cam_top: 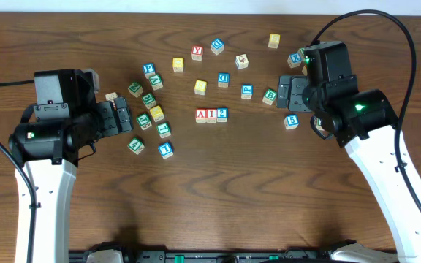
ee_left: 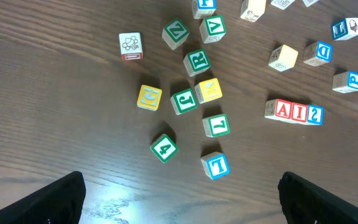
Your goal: Spell out AI2
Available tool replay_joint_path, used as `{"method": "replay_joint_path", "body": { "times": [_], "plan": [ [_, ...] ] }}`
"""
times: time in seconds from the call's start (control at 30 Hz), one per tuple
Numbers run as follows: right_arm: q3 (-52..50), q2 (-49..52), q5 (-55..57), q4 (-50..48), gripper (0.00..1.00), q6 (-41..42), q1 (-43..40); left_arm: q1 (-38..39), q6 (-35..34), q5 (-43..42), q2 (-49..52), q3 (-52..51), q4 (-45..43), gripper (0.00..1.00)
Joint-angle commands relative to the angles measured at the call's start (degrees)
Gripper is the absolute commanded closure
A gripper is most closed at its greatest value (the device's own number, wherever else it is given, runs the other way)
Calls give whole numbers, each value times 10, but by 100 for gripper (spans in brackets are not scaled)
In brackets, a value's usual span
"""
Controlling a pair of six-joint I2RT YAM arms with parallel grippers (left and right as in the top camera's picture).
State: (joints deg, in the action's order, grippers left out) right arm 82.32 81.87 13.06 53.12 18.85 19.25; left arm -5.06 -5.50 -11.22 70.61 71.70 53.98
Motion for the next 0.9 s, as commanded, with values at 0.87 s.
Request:
{"method": "replay_joint_path", "body": {
  "times": [0.87],
  "plan": [
    [-587, -511, -147, -474, 1, -87, -173, -2, 10, 4, -2, 9, 2, 2]
  ]
}}
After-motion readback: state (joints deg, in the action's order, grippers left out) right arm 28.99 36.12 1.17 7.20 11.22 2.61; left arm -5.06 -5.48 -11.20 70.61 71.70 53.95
